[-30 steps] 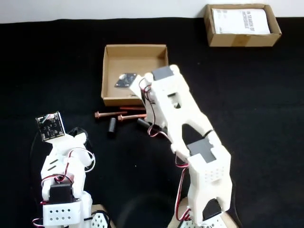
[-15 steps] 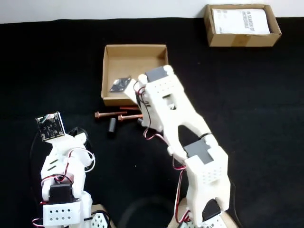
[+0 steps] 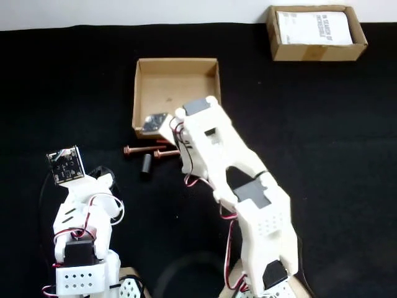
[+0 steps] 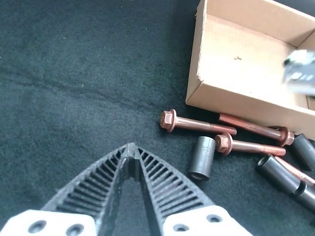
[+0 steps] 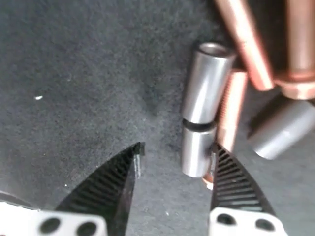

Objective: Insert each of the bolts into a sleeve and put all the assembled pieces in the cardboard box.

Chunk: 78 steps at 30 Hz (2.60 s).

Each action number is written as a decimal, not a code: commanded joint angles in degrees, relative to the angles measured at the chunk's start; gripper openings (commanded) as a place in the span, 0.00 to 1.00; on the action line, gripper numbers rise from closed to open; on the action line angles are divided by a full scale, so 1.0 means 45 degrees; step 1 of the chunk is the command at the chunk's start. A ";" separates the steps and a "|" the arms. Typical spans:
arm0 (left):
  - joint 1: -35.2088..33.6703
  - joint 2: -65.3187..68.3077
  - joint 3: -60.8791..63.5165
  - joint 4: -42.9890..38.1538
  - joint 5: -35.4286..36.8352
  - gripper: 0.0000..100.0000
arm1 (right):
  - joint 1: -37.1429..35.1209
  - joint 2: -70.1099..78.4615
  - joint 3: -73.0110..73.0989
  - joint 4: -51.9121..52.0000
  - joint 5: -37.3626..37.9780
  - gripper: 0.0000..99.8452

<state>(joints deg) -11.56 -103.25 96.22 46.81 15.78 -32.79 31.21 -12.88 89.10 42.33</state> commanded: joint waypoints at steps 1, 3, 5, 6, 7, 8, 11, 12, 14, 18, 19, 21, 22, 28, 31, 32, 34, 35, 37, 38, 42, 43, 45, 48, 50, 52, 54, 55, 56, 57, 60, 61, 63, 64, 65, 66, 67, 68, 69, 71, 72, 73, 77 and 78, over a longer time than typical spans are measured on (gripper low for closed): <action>-0.0088 -0.0127 0.0205 0.0039 -0.0078 0.01 | 0.0127 0.0381 -0.0127 -0.0107 0.0020 0.20; -0.0088 -0.0127 0.0205 0.0039 -0.0078 0.01 | 0.0283 0.0596 -0.0147 -0.0244 0.0020 0.20; -0.0088 -0.0127 0.0205 0.0039 -0.0078 0.01 | 0.0440 0.0752 -0.0147 -0.0459 0.0020 0.20; -0.0088 -0.0127 0.0205 0.0039 -0.0078 0.01 | 0.0498 0.0791 -0.0127 -0.0576 0.0039 0.20; -0.0088 -0.0127 0.0205 0.0039 -0.0078 0.01 | 0.0576 0.0869 -0.0127 -0.0654 0.0039 0.20; -0.0088 -0.0127 0.0205 0.0039 -0.0078 0.01 | 0.0596 0.0967 -0.0127 -0.0674 0.0039 0.19; -0.0088 -0.0127 0.0205 0.0039 -0.0078 0.01 | 0.0654 0.1123 -0.0127 -0.0596 0.0039 0.10; -0.0088 -0.0127 0.0205 0.0039 -0.0078 0.01 | 0.0733 0.1143 -0.0127 -0.0596 0.0020 0.05; -0.0088 -0.0127 0.0205 0.0039 -0.0078 0.01 | 0.0850 0.1065 -0.0147 -0.0615 -0.0059 0.01; -0.0088 -0.0127 0.0205 0.0039 -0.0078 0.01 | 0.1065 0.1045 -0.1241 0.0127 -0.1035 0.01; -0.0088 -0.0127 0.0205 0.0039 -0.0078 0.01 | 0.1143 0.1045 -0.1846 0.0576 -0.1231 0.01; -0.0088 -0.0127 0.0205 0.0039 -0.0078 0.01 | 0.1201 0.1045 -0.3468 0.1651 -0.1543 0.01; -0.0088 -0.0127 0.0205 0.0039 -0.0078 0.01 | 0.1260 0.1045 -0.4405 0.2217 -0.1700 0.01; -0.0088 -0.0107 0.0205 0.0000 -0.0078 0.01 | 0.2100 0.0088 -0.8215 0.2667 -0.3634 0.01; -0.0029 -0.0068 0.0205 -0.0020 -0.0078 0.01 | 0.2452 -0.1162 -0.8371 0.2667 -0.4337 0.01; -0.0010 -0.0049 0.0205 -0.0020 -0.0078 0.01 | 0.2569 -0.1709 -0.8352 0.2667 -0.4611 0.01; 0.0010 -0.0029 0.0205 0.0020 -0.0078 0.01 | 0.2784 -0.2784 -0.8020 0.2667 -0.5138 0.01; 0.0010 -0.0029 0.0205 0.0020 -0.0078 0.01 | 0.2862 -0.3370 -0.7726 0.2667 -0.5314 0.01; 0.0029 -0.0010 0.0205 0.0020 -0.0078 0.01 | 0.2940 -0.4777 -0.6886 0.2667 -0.5529 0.01; 0.0147 -0.0010 0.0205 0.0039 -0.0078 0.01 | 0.2960 -0.5538 -0.6300 0.2667 -0.5529 0.01; 0.0557 0.0010 0.0205 0.0391 -0.0078 0.01 | 0.2960 -0.8840 -0.3565 0.2667 -0.5587 0.01; 0.0635 0.0010 0.0205 0.0449 -0.0078 0.01 | 0.2979 -0.9641 -0.2784 0.2647 -0.5802 0.01; 0.0791 0.0010 0.0205 0.0606 -0.0078 0.01 | 0.3057 -1.1145 -0.1260 0.2647 -0.6505 0.01; 0.1260 0.0010 0.0205 0.1094 -0.0488 0.01 | 0.3897 -1.3275 0.0987 0.2608 -0.7482 0.01; 0.1690 0.0010 0.0205 0.1602 -0.1074 0.01 | 0.4679 -1.4466 0.2256 0.2589 -0.8049 0.01; 0.1846 0.0010 0.0205 0.1778 -0.1211 0.01 | 0.5890 -1.5600 0.3487 0.2315 -0.8537 0.01; 0.1905 0.0010 0.0205 0.1817 -0.1211 0.01 | 0.7179 -1.6733 0.4620 0.1905 -0.8830 0.01; 0.1944 0.0010 0.0205 0.1856 -0.1211 0.01 | 0.7844 -1.7319 0.5206 0.1631 -0.8869 0.01; 0.1944 0.0010 0.0205 0.1856 -0.1211 0.01 | 0.8488 -1.7924 0.5832 0.1338 -0.8889 0.01; 0.1944 0.0010 0.0205 0.1875 -0.1211 0.01 | 0.9055 -1.8491 0.6437 0.0987 -0.8889 0.01; 0.2100 0.0010 0.0205 0.2188 -0.1231 0.01 | 1.0755 -2.0464 0.8567 -0.0127 -0.8889 0.01; 0.2295 0.0010 0.0205 0.2383 -0.1309 0.01 | 1.1282 -2.1148 0.9289 -0.0498 -0.8869 0.01; 0.2628 0.0010 0.0088 0.2911 -0.1700 0.01 | 1.2337 -2.2652 1.0794 -0.1397 -0.8791 0.01; 0.2667 0.0010 0.0088 0.3028 -0.1856 0.01 | 1.2962 -2.3473 1.1536 -0.1866 -0.8772 0.01; 0.2667 0.0010 0.0088 0.3106 -0.2032 0.01 | 1.3568 -2.4234 1.2259 -0.2315 -0.8772 0.01; 0.2667 0.0010 0.0088 0.3126 -0.2266 0.01 | 1.4154 -2.5035 1.2943 -0.2784 -0.8752 0.01; 0.2667 0.0010 0.0068 0.3126 -0.2442 0.01 | 1.4740 -2.5778 1.3607 -0.3253 -0.8752 0.01; 0.2686 0.0010 0.0010 0.3126 -0.2618 0.01 | 1.5404 -2.6481 1.4310 -0.3761 -0.8752 0.01; 0.2686 0.0029 -0.0127 0.3184 -0.2755 0.01 | 1.6029 -2.7184 1.5013 -0.4249 -0.8752 0.01; 0.2725 0.0225 -0.0615 0.3458 -0.2969 0.01 | 1.7006 -2.8415 1.6596 -0.5343 -0.8752 0.01; 0.2745 0.0537 -0.0947 0.3497 -0.3145 0.01 | 1.7416 -2.9001 1.7416 -0.5910 -0.8752 0.01; 0.2745 0.0967 -0.1319 0.3458 -0.3263 0.01 | 1.7768 -2.9529 1.8198 -0.6437 -0.8752 0.01; 0.2725 0.4190 -0.4132 0.3477 -0.3282 0.01 | 1.8862 -3.0310 2.0464 -0.8137 -0.8147 0.01; 0.2725 0.5363 -0.5109 0.3497 -0.3263 0.01 | 1.9116 -3.0252 2.0816 -0.8586 -0.8088 0.01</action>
<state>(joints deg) 0.04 -90.51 85.05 62.29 1.36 49.85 -103.74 76.44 56.13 4.53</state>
